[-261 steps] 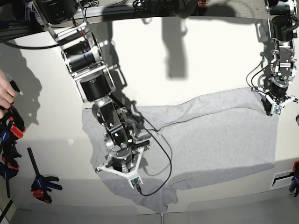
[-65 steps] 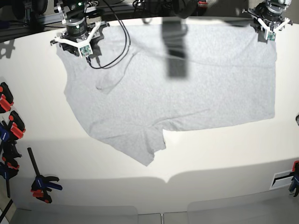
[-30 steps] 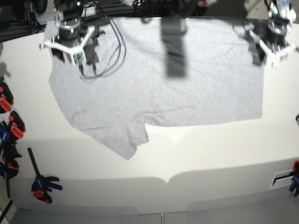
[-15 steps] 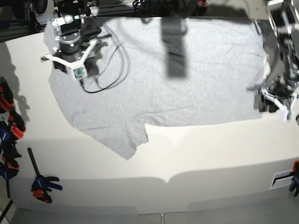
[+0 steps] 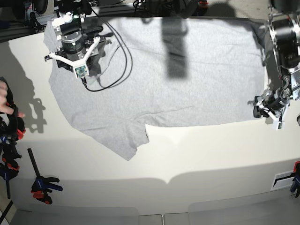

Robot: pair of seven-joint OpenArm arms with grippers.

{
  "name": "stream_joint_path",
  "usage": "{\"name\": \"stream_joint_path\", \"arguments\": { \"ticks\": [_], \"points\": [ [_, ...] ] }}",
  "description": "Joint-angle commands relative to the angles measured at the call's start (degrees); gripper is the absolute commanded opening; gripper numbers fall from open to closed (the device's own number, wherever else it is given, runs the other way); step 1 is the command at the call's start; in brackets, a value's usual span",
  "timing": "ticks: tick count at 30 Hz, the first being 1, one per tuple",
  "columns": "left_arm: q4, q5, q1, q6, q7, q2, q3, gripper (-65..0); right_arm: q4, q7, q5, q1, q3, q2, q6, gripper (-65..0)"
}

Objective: Fold the T-shirt properly
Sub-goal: 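Fold the shirt's collar edge over toward the hem with both grippers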

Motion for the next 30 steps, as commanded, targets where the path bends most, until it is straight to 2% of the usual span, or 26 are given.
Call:
{"name": "stream_joint_path", "arguments": {
  "ticks": [1,4,8,10,16,19,22,24,27,30],
  "points": [
    [-0.26,-1.18,-2.75,-0.13,-0.74,-1.29,0.57,-41.3,1.05,1.05,-0.22,0.15,0.24,0.42,-0.07,-33.6],
    [-1.88,-0.79,-4.28,0.00,-0.66,-1.29,1.40,-41.3,1.05,1.11,-0.22,0.15,0.24,0.42,-0.07,-33.6],
    [-1.88,3.89,-4.22,4.48,-2.10,-1.46,1.38,-41.3,1.05,1.14,-0.22,0.15,0.24,0.42,-0.07,-33.6],
    [-1.88,3.54,-4.24,4.83,-1.55,-1.64,1.38,-41.3,1.05,1.05,-0.20,0.13,0.24,0.42,-0.04,-33.6],
    [-4.57,-4.09,-3.93,4.13,10.14,0.28,1.38,-41.3,1.05,1.11,-0.17,0.17,0.24,0.42,0.00,-33.6],
    [-5.16,-6.69,-3.93,0.44,13.94,1.44,1.38,-41.8,1.05,1.36,-0.17,0.57,0.24,0.44,0.02,-33.6],
    [-5.09,-10.54,-3.96,-1.95,18.29,1.75,1.38,-48.0,1.05,-0.55,1.86,2.73,0.24,0.44,2.82,-33.6],
    [-5.09,-10.60,-3.96,-2.14,18.43,1.44,1.38,-54.0,1.03,-3.87,5.73,5.66,0.24,0.42,5.57,-33.6],
    [-5.09,-10.43,-3.96,-2.10,18.38,0.59,1.38,-65.0,0.72,-6.08,9.25,11.32,0.24,0.44,7.08,-33.8],
    [-5.09,-10.43,-3.96,-2.12,17.09,-0.61,1.38,-65.0,-0.33,-6.12,10.86,18.29,0.24,0.42,7.02,-34.1]
  ]
}}
